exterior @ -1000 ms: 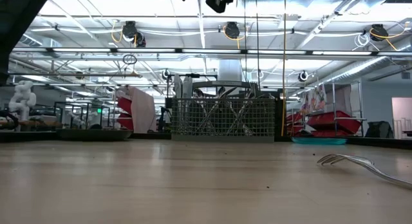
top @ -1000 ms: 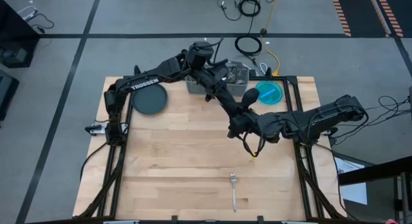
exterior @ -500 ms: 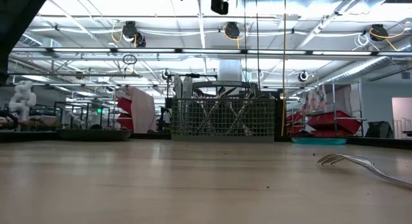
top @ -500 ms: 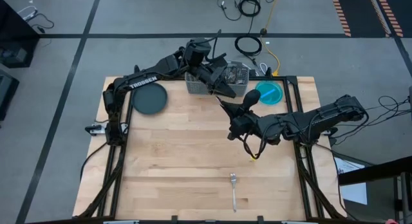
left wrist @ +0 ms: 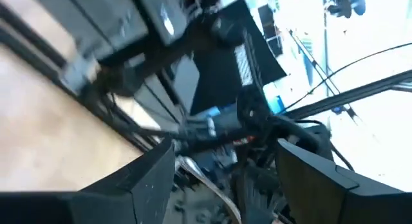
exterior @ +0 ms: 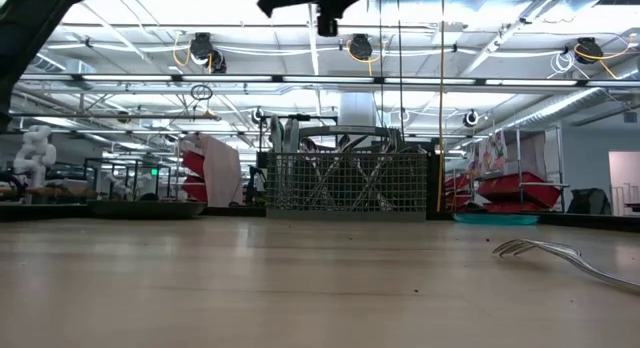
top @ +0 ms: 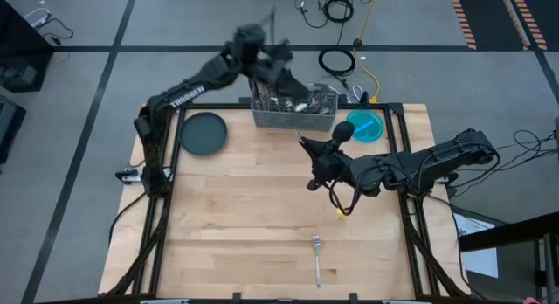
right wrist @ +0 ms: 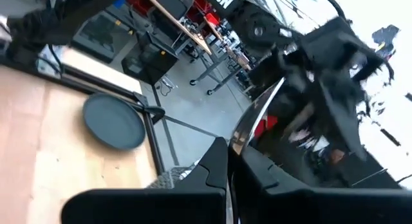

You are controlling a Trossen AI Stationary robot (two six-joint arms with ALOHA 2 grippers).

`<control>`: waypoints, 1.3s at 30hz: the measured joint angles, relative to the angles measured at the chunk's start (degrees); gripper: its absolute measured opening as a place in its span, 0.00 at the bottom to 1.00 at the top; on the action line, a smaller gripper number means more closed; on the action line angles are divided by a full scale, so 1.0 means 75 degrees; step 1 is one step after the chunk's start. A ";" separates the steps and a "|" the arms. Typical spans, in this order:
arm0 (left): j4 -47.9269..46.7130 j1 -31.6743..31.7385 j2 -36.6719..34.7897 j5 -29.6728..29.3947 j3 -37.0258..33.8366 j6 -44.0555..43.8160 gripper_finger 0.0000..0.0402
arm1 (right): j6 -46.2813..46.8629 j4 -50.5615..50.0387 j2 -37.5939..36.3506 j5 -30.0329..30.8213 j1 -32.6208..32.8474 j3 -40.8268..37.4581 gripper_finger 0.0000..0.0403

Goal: Sort silverware
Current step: Put the spoon into the silverware organizer

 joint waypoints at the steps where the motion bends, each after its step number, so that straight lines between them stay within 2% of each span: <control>1: 0.0011 0.0197 -0.0097 0.0079 -0.0003 0.0206 0.65 | 0.0172 0.0002 0.0000 -0.0012 -0.0040 0.0000 0.00; 5: 0.0056 0.1072 -0.0685 0.0445 -0.0003 0.1385 0.63 | 0.0749 -0.0017 -0.0003 -0.0238 -0.0436 0.0000 0.00; 8: -0.0108 0.1586 -0.1291 0.0533 -0.0003 0.2327 0.61 | 0.1299 -0.0017 -0.0033 -0.1003 -0.0956 0.0000 0.00; 11: -0.0774 0.1959 -0.2006 0.0810 0.0002 0.3501 0.60 | 0.1729 0.0099 -0.0044 -0.1666 -0.1588 0.0000 0.00; 13: -0.1489 0.2045 -0.2456 0.0780 0.0006 0.4430 0.60 | 0.1762 0.0637 -0.0044 -0.2016 -0.2003 -0.0176 0.00; 15: -0.2289 0.2144 -0.2926 0.0542 -0.0001 0.5403 0.60 | 0.1712 0.1975 -0.0119 -0.2733 -0.2466 -0.0661 0.00; 18: -0.3430 0.2205 -0.3651 0.0084 0.0002 0.6852 0.60 | 0.2006 0.5312 -0.0177 -0.4010 -0.3234 -0.1888 0.00; 21: -0.4260 0.2074 -0.4185 -0.0645 -0.0138 0.7894 0.60 | 0.2984 0.8566 -0.0007 -0.4254 -0.4009 -0.3335 0.00; 23: -0.4662 0.1908 -0.4478 -0.0863 -0.0415 0.8354 0.60 | 0.3807 1.0167 0.0257 -0.4173 -0.4427 -0.4173 0.00; 26: -0.5123 0.1715 -0.4879 -0.0988 -0.1132 0.9093 0.60 | 0.4582 1.1581 0.0888 -0.4194 -0.4814 -0.4631 0.00; 30: -0.4827 0.1486 -0.5505 -0.1205 -0.2628 0.9549 0.60 | 0.4956 1.1589 0.2019 -0.4289 -0.4978 -0.3961 0.00; 35: -0.3731 0.1430 -0.6180 -0.1238 -0.4888 0.9243 0.60 | 0.5182 1.1732 0.3495 -0.5929 -0.5226 -0.2401 0.00; 39: -0.2192 0.1406 -0.6867 -0.1206 -0.6463 0.8562 0.60 | 0.6379 1.2081 0.4415 -0.7053 -0.5763 -0.1740 0.00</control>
